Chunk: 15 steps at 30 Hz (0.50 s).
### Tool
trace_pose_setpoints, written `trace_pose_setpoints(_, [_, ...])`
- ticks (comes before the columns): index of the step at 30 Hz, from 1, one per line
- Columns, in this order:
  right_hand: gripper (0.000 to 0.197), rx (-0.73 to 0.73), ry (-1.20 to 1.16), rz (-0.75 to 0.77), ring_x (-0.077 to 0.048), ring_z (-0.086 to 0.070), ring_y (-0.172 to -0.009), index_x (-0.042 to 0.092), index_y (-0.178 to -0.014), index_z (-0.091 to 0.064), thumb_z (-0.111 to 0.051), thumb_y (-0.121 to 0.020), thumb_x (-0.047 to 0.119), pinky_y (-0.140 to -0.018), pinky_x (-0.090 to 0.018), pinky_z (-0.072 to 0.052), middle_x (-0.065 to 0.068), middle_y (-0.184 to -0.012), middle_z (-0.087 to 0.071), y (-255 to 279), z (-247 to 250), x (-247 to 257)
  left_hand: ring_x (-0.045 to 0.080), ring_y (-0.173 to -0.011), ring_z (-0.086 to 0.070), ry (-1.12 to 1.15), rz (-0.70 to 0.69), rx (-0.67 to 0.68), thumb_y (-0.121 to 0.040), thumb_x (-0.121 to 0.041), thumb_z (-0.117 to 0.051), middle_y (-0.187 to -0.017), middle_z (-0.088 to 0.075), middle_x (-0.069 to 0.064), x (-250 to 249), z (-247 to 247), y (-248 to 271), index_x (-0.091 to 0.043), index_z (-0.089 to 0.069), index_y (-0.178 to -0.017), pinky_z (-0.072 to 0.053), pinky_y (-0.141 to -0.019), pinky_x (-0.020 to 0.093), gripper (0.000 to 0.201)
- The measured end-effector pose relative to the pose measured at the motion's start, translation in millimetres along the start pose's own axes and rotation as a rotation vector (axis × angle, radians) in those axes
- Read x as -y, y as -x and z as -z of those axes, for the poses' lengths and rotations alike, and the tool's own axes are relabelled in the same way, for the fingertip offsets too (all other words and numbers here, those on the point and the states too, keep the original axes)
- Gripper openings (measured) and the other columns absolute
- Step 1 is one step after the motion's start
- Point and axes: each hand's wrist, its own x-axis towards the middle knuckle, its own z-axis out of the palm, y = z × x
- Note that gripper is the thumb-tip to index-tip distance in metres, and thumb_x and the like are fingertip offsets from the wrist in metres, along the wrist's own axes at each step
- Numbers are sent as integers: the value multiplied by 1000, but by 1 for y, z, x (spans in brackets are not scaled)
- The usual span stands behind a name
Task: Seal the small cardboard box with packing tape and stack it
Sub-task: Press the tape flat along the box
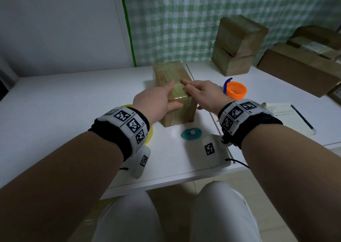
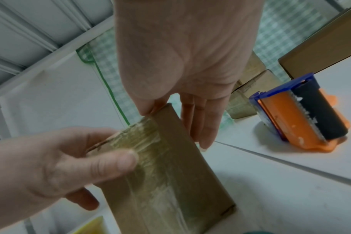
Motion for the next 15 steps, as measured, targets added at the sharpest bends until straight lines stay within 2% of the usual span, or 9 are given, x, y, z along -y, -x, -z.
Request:
trace_pose_setpoints(2, [40,14,-10,-13,-25,-59,-116,32,-136,-50,-41,-97,36,-95,-43,-53,0,-124,-63,1,1,1,29,-116,-56,-12,1,0,-82,-55,-59,-131,-59,7,-1,-2,2,-36,-13,-150,-47,-85,38,84])
trace_pose_setpoints(4, [41,32,-32,-40,-29,-64,-104,34,-136,-49,-41,-96,38,-82,-44,-59,4,-109,-61,4,3,3,29,-115,-56,-30,7,-5,-78,-53,-65,-129,-59,6,-3,-5,3,-37,-12,-149,-47,-84,38,90])
trace_pose_setpoints(6, [41,48,-39,-62,-28,-63,-101,36,-137,-48,-39,-96,39,-78,-42,-60,4,-110,-60,5,5,4,29,-120,-48,-65,24,-14,-71,-61,-67,-131,-52,8,-4,-3,4,-40,-17,-147,-46,-87,41,94])
trace_pose_setpoints(7, [42,55,-40,-71,-27,-62,-103,36,-137,-47,-38,-96,40,-78,-41,-60,2,-116,-60,6,6,4,30,-122,-42,-98,31,-33,-67,-69,-63,-133,-46,9,-6,0,3,-40,-22,-146,-45,-89,42,93])
trace_pose_setpoints(9, [42,63,-44,-85,-26,-60,-105,37,-136,-48,-36,-96,43,-77,-39,-58,-1,-129,-59,5,8,5,31,-126,-32,-172,20,-88,-65,-84,-45,-137,-38,9,-9,7,0,-39,-34,-142,-40,-94,43,89])
trace_pose_setpoints(11, [43,76,-46,-89,-27,-59,-107,37,-136,-48,-34,-97,45,-77,-39,-57,-1,-134,-56,5,9,5,31,-135,-26,-191,6,-128,-70,-84,-33,-145,-37,6,-13,10,-3,-35,-44,-138,-34,-103,45,84])
trace_pose_setpoints(15, [42,79,-45,-78,-21,-57,-99,38,-136,-48,-34,-97,47,-78,-41,-57,1,-129,-58,4,9,0,31,-140,-24,-187,-16,-180,-77,-77,-31,-143,-47,2,-14,0,-3,-28,-49,-135,-25,-109,47,78])
